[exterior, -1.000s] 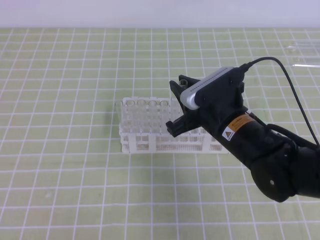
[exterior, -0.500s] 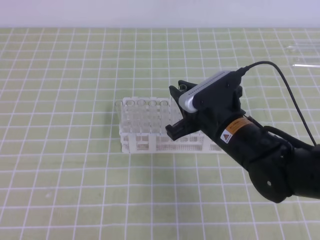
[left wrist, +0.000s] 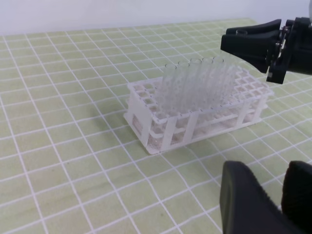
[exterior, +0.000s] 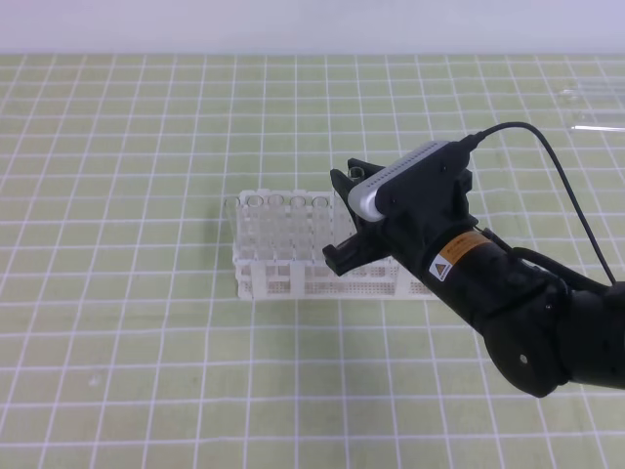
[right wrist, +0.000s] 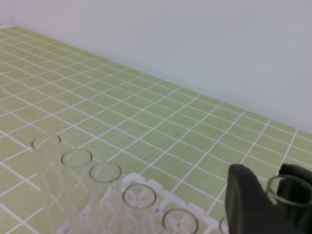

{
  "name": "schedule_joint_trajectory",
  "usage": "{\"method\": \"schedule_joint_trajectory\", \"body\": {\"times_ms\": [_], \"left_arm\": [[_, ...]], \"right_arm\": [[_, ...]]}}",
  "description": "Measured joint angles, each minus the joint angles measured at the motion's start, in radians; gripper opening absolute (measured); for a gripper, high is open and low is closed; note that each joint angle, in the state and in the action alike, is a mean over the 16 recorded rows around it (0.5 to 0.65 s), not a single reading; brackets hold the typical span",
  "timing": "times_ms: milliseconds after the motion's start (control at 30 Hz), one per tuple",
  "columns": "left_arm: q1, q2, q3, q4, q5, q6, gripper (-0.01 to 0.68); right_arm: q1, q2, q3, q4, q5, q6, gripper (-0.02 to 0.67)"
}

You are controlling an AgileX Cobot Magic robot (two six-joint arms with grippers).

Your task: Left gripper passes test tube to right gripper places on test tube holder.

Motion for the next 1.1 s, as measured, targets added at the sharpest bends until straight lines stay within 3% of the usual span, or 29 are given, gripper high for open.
{"method": "schedule_joint_trajectory", "body": {"times_ms": [1100], "left_arm": [[0.000,0.000,0.000,0.001,-0.002,0.000,0.174]], "right_arm": [[0.000,0.000,0.007,0.034,-0.029,0.005,0.111]]}}
